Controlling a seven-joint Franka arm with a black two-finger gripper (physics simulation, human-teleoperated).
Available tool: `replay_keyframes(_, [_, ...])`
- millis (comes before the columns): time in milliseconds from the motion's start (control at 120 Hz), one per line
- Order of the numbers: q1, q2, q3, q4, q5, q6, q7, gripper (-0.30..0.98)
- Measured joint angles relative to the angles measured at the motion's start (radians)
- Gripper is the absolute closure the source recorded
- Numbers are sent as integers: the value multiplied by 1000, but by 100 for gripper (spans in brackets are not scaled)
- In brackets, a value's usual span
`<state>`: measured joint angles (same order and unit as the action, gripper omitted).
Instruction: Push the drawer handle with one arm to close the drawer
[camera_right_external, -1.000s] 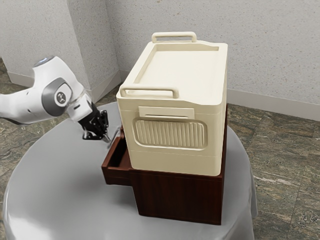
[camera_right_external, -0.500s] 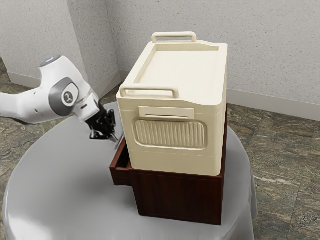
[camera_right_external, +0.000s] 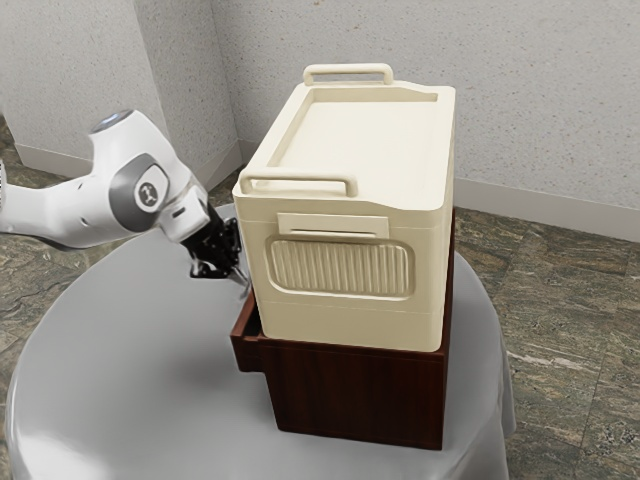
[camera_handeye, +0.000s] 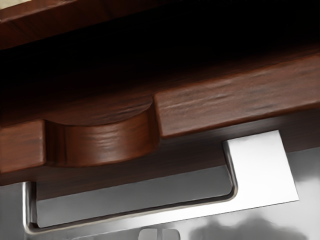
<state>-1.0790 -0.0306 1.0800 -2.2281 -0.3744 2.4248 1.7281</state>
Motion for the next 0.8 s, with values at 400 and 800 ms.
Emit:
replay_keyframes(400, [-4,19,-2,10,-28,0,0,78])
replay_keyframes(800, [4,39,-5,23,-57,0,-1,79])
